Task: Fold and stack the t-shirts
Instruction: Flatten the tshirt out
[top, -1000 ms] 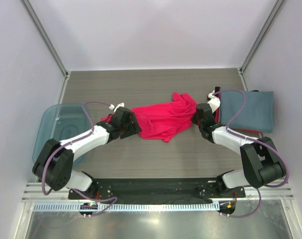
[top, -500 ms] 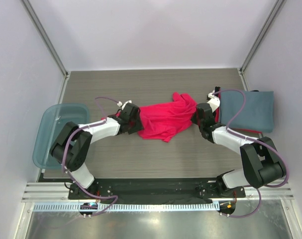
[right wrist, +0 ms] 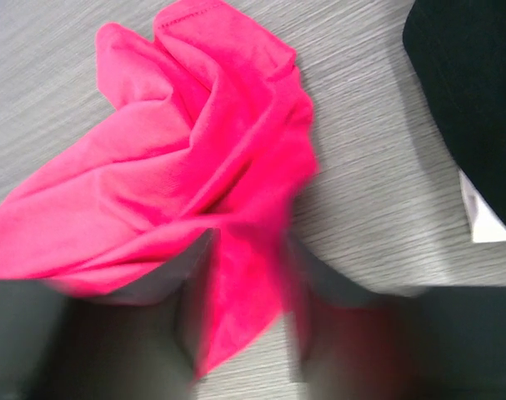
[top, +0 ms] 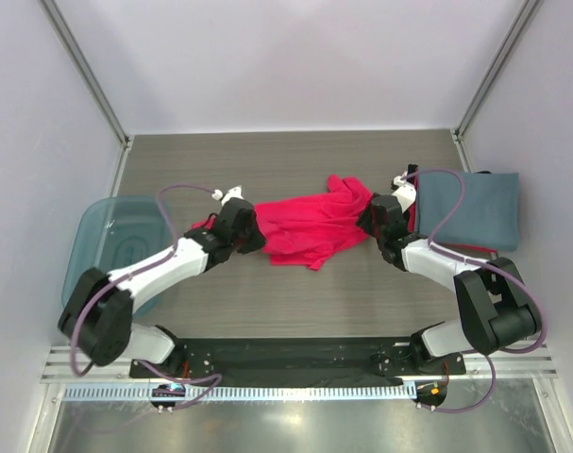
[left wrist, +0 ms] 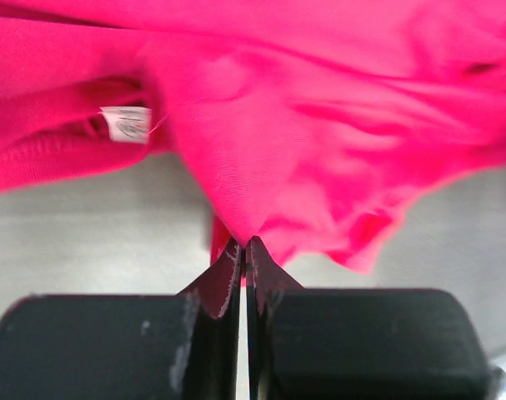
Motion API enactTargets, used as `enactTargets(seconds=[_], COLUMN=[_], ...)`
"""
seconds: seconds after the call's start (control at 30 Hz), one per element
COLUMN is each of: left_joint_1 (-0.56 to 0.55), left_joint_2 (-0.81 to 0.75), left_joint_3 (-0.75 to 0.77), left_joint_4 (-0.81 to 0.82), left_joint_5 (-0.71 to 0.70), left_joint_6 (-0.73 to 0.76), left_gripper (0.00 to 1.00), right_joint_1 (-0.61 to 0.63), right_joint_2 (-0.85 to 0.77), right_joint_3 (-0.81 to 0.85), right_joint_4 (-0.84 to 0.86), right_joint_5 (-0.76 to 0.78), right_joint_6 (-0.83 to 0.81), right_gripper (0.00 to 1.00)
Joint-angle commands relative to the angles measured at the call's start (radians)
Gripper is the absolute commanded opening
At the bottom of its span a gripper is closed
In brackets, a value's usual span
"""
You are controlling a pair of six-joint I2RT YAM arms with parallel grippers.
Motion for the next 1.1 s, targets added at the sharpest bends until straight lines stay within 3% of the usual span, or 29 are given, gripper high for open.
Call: enactTargets(seconds=[0.0,0.03,0.2,0.33,0.4,0.5,0.67,0.83,0.87,0.93,1.0,1.07], left_joint_1=[-0.049,-0.057,-0.066,-0.063,-0.023,0.088,0.161,0.222,0.235,0.236,0.236,0.235], left_joint_2=[-0.179,-0.211,-0.464,-0.504,-0.462,-0.322,0.007,0.225,0.242,0.249,0.203,0.165], left_joint_3=[-0.025,-0.034,-0.052,0.033,0.102,0.180,0.378,0.561,0.579,0.577,0.554,0.511], left_joint_4=[-0.048,-0.073,-0.185,-0.289,-0.314,-0.242,-0.160,-0.143,-0.160,-0.157,-0.154,-0.159], left_joint_5=[-0.046,-0.057,-0.074,-0.162,-0.197,-0.062,-0.068,-0.038,-0.032,-0.063,-0.087,-0.110], left_joint_6=[-0.025,-0.043,-0.123,-0.111,-0.092,-0.060,0.004,0.058,0.072,0.124,0.136,0.142], left_gripper=[0.00,0.00,0.00,0.00,0.00,0.00,0.00,0.01,0.06,0.44,0.69,0.74], right_joint_1=[-0.002,-0.002,-0.002,-0.002,-0.002,-0.002,-0.002,-0.002,-0.002,-0.002,-0.002,-0.002], right_joint_2=[-0.010,-0.010,-0.005,0.001,0.004,0.005,0.002,0.001,0.004,0.005,0.008,0.012], right_joint_3=[0.012,0.015,0.017,0.017,0.021,0.023,0.023,0.023,0.021,0.021,0.024,0.024], right_joint_4=[0.053,0.052,0.050,0.055,0.053,0.050,0.047,0.047,0.047,0.050,0.048,0.048], right_joint_5=[0.003,0.006,0.006,0.000,-0.003,-0.005,-0.009,-0.014,-0.019,-0.020,-0.025,-0.028], right_joint_6=[-0.019,-0.016,-0.016,-0.015,-0.016,-0.018,-0.021,-0.022,-0.022,-0.022,-0.021,-0.019], right_gripper=[0.55,0.66,0.68,0.68,0.68,0.68,0.68,0.68,0.68,0.68,0.68,0.68])
